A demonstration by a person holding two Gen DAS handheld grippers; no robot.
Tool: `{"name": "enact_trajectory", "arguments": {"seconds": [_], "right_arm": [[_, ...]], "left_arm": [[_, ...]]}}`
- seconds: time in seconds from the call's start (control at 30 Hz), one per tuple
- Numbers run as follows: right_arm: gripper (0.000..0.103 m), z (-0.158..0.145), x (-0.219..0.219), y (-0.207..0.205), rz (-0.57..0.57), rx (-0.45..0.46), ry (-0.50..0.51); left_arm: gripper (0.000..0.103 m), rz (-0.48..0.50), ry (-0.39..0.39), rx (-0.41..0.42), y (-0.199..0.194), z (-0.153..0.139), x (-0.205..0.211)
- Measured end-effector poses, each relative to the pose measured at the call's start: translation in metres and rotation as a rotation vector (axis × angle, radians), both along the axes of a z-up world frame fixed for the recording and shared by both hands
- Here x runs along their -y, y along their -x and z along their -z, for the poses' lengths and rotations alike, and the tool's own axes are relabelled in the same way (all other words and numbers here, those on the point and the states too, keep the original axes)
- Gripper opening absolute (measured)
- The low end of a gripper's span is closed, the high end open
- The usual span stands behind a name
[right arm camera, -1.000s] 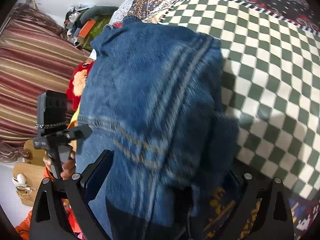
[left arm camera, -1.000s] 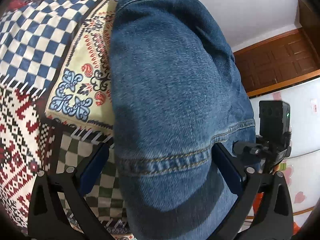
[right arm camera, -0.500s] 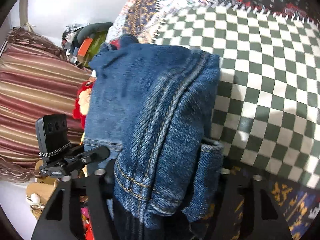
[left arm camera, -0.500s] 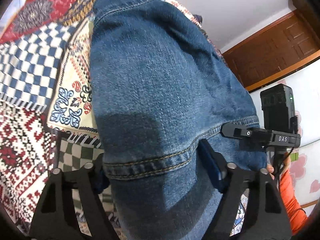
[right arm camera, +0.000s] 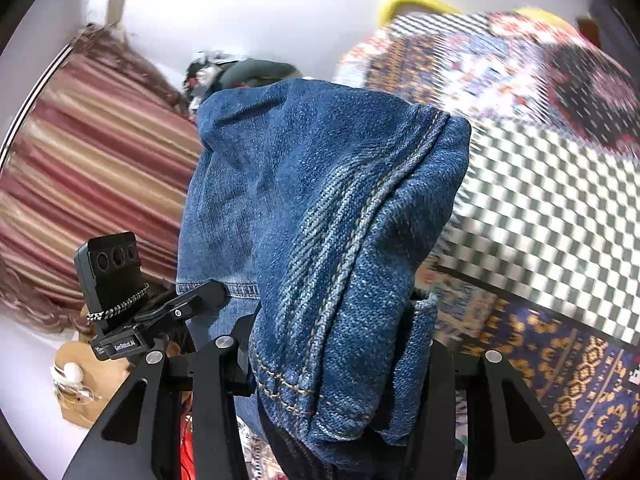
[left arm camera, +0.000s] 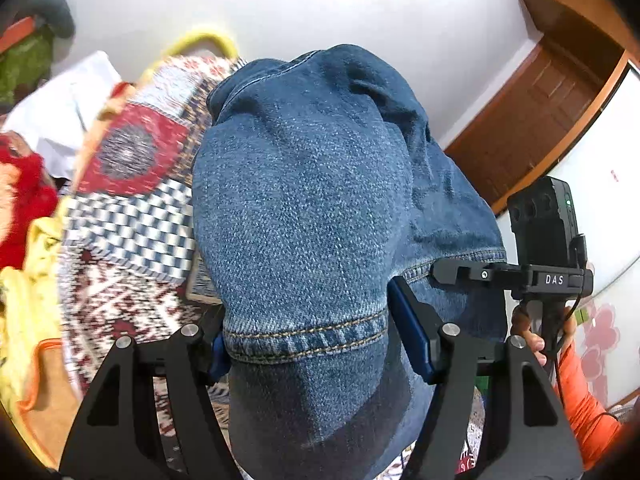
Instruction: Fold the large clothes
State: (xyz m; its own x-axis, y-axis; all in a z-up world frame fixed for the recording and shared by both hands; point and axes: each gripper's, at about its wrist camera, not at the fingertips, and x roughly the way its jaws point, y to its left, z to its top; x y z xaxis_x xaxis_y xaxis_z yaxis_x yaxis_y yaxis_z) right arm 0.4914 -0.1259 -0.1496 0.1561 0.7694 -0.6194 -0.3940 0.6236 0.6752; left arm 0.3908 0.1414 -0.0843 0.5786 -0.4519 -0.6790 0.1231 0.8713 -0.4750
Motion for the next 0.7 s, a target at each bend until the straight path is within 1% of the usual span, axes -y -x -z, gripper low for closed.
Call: {"name": "enact_trajectory", "arguments": {"seconds": [0.07,0.13,0.23,0.33,0.37,0.5,0.53,0.6,0.7], "right_arm": [[0.043,-0.007,-0.022,0.008,-0.016,0.014,0.009],[0.043,-0.005,-0.036,0.012,-0.033,0.005,0.015],[0.043,0.014,-0.066,0.018,-0.063,-0.034,0.036],[0.044,0.045,-0.089,0.02,-0.082,-0.095,0.057],[0.043,0.057,-0.097,0.019,-0.088,-0.121,0.067],[0.044,0.112,-0.12,0.014,-0.112,-0.221,0.116],[0.044,0.124,-0.124,0.012,-0.12,-0.234,0.129],[0.044,0.139,-0.131,0.01,-0.132,-0.228,0.155],[0.045,0.149,-0.14,0.0,-0.163,-0.198,0.18]], "left_arm": [[0.069,-0.024,0.005,-0.002,0.009,-0.001,-0.023],[0.069,-0.042,0.011,-0.016,0.018,0.006,-0.037],[0.069,-0.075,0.025,-0.066,0.023,0.021,-0.059],[0.069,-0.102,0.039,-0.135,0.029,0.054,-0.081],[0.069,-0.114,0.046,-0.17,0.03,0.071,-0.088],[0.069,-0.142,0.067,-0.257,0.03,0.129,-0.104],[0.069,-0.145,0.072,-0.275,0.028,0.143,-0.108],[0.069,-0.153,0.096,-0.312,0.026,0.171,-0.115],[0.072,-0.173,0.154,-0.329,0.024,0.197,-0.127]]}}
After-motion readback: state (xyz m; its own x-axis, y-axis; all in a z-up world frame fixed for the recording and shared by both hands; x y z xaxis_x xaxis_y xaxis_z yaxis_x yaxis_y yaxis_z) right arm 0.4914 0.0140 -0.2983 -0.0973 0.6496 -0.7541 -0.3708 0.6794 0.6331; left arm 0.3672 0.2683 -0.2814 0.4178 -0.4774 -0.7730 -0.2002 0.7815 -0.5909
